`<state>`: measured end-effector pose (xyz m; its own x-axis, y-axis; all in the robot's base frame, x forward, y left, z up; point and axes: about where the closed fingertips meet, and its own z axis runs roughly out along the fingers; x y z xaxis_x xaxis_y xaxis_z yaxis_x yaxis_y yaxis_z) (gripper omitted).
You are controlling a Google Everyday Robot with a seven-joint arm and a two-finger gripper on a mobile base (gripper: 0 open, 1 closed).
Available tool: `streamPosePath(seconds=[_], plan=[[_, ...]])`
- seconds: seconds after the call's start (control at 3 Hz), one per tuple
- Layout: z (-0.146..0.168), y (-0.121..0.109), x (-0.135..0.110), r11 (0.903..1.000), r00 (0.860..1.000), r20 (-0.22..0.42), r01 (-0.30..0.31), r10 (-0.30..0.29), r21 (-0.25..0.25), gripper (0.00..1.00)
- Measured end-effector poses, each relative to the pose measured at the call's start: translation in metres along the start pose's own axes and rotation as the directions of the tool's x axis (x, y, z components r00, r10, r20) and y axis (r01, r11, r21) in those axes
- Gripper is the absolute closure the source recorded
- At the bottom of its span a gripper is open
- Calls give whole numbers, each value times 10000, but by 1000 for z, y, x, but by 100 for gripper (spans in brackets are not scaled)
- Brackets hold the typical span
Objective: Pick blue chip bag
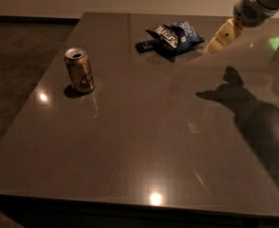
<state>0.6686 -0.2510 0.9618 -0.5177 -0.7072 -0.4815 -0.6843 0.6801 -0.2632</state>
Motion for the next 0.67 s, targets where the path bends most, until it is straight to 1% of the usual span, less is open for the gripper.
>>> streamPosePath(seconds=[0.33, 0.67], plan=[[27, -19, -10, 9968, 9963, 338, -793, 791, 38, 0], [57, -33, -22, 9884, 9833, 1211, -1429, 1360, 504, 0]])
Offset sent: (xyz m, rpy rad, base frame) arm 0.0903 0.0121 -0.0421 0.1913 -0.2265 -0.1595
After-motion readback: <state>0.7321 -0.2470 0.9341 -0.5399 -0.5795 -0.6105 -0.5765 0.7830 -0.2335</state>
